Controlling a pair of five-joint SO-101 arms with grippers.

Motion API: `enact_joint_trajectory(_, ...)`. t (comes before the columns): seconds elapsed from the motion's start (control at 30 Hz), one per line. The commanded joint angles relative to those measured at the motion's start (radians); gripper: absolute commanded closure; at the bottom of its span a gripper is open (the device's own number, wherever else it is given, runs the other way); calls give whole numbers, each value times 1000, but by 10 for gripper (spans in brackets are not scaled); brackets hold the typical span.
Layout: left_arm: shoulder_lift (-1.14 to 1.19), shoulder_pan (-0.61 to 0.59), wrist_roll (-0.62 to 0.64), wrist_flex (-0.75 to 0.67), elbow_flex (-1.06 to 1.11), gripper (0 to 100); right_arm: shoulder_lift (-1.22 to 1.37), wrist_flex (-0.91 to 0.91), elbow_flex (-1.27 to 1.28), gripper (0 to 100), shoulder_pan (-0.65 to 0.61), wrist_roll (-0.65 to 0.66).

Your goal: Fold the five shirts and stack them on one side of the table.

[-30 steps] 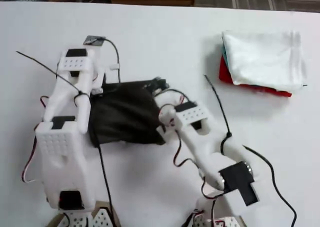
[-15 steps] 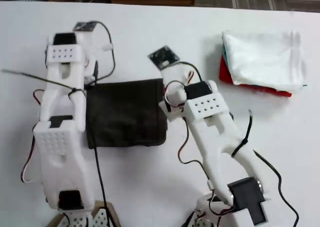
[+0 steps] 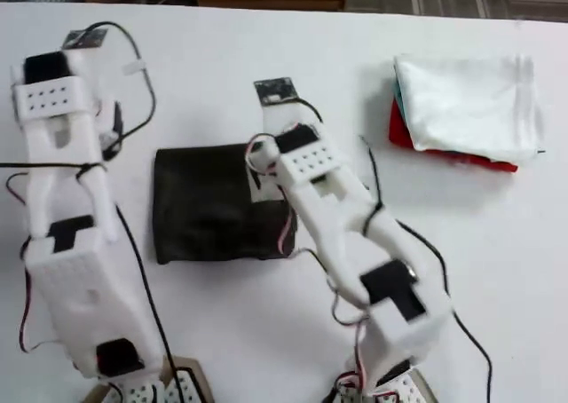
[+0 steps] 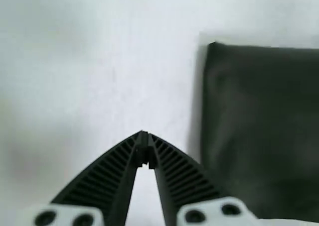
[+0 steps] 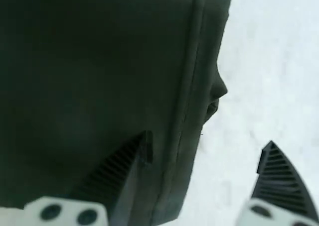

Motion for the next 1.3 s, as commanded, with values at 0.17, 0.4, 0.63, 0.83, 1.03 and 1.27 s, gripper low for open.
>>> enact_joint_trajectory(0.17,-91,-124,-20,-49,56,972,329,171,-373,663,-4,-52)
enact_joint_trajectory(0.4,-95,-176,-21,-49,53,972,588,314,-667,666,-4,-51)
enact_joint_trajectory(0.63,-98,-187,-21,-51,51,972,800,519,-985,990,2,75)
enact_joint_trajectory(0.83,-98,-187,-21,-41,51,972,834,522,-1002,979,42,229)
enact_joint_trajectory(1.03,-98,-187,-21,-49,51,972,719,522,-1030,979,119,437)
enact_joint_trajectory(1.27,-98,-181,-20,-61,53,972,433,524,-1026,980,251,695)
